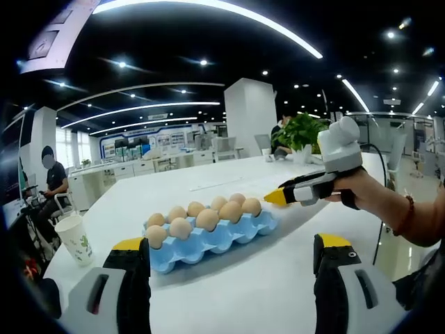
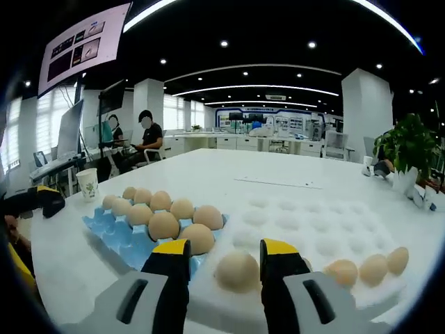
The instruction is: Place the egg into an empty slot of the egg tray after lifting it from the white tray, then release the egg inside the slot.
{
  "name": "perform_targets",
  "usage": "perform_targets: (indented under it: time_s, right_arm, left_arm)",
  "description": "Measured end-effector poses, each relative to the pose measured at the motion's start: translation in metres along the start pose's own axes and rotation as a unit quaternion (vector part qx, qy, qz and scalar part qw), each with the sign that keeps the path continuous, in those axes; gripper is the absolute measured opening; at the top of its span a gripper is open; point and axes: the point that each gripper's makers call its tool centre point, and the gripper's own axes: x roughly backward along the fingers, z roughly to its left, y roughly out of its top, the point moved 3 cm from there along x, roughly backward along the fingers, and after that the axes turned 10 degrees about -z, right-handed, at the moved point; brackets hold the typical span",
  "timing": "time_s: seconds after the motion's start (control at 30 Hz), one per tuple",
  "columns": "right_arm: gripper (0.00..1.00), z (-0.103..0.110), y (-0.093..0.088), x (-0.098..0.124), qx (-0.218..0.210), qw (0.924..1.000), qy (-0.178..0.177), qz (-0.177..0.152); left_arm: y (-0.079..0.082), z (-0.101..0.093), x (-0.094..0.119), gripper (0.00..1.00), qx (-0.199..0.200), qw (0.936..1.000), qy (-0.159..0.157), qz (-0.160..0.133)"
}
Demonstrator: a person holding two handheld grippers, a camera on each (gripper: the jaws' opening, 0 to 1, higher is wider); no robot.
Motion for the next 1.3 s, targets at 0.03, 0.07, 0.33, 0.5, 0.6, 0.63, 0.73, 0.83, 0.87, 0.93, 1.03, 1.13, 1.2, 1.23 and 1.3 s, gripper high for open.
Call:
perform_targets:
  time_s: [0.03, 0.07, 0.33, 0.5, 0.6, 0.63, 0.73, 0.83, 0.87, 0.93, 1.03, 1.13, 1.2, 1.23, 1.3]
  right_arm:
    - [0.37, 0.001, -0.003, 0.000, -0.001, 1.0000, 0.001, 0.001]
    - [0.37, 0.000, -0.005, 0.000, -0.005, 1.0000, 0.000, 0.003]
    - [0.35, -0.007, -0.015, 0.004, -0.016, 0.9993, -0.035, 0.001]
    - [0.32, -0.008, -0.020, 0.003, -0.028, 0.9978, -0.059, 0.007]
    - [0.30, -0.009, -0.022, 0.004, -0.019, 0.9965, -0.081, 0.014]
    - [0.28, -0.010, -0.022, 0.003, -0.017, 0.9959, -0.087, 0.013]
    - [0.28, -0.011, -0.023, 0.004, -0.048, 0.9937, -0.101, 0.001]
    - [0.28, -0.010, -0.023, 0.004, -0.031, 0.9949, -0.096, 0.002]
    - [0.28, -0.010, -0.024, 0.004, -0.032, 0.9949, -0.096, 0.003]
    - [0.27, -0.010, -0.024, 0.004, -0.036, 0.9948, -0.095, 0.002]
    - [0.27, -0.010, -0.024, 0.005, -0.043, 0.9945, -0.096, -0.003]
    - [0.27, -0.010, -0.024, 0.007, -0.048, 0.9942, -0.096, -0.013]
    - [0.27, -0.010, -0.019, 0.009, -0.050, 0.9938, -0.095, -0.028]
    - [0.27, -0.010, -0.015, 0.009, -0.045, 0.9939, -0.094, -0.035]
    - [0.27, -0.008, -0.010, 0.010, -0.035, 0.9941, -0.091, -0.047]
  left_arm:
    - [-0.001, 0.000, -0.001, 1.00, 0.000, 1.0000, -0.002, 0.001]
    - [-0.001, 0.000, -0.002, 1.00, 0.000, 1.0000, -0.002, 0.003]
    - [-0.001, 0.004, 0.000, 1.00, 0.000, 1.0000, 0.004, 0.002]
    - [-0.003, 0.006, 0.001, 1.00, -0.001, 1.0000, 0.008, 0.006]
    - [-0.004, 0.005, 0.002, 1.00, -0.004, 0.9999, 0.010, 0.008]
    - [-0.005, 0.004, 0.003, 1.00, -0.006, 0.9999, 0.011, 0.009]
    - [-0.006, 0.003, 0.004, 1.00, -0.007, 0.9999, 0.009, 0.012]
    - [-0.006, 0.003, 0.008, 1.00, -0.010, 0.9998, 0.010, 0.015]
    - [-0.006, 0.003, 0.010, 1.00, -0.011, 0.9998, 0.011, 0.014]
    - [-0.006, 0.004, 0.014, 1.00, -0.008, 0.9998, 0.016, 0.011]
    - [-0.007, 0.005, 0.016, 1.00, -0.008, 0.9997, 0.021, 0.013]
    - [-0.008, 0.005, 0.017, 1.00, -0.008, 0.9996, 0.023, 0.013]
    - [-0.009, 0.004, 0.018, 1.00, -0.006, 0.9996, 0.023, 0.013]
    - [-0.009, 0.004, 0.018, 1.00, -0.007, 0.9996, 0.023, 0.013]
    - [-0.009, 0.003, 0.019, 1.00, -0.006, 0.9996, 0.024, 0.012]
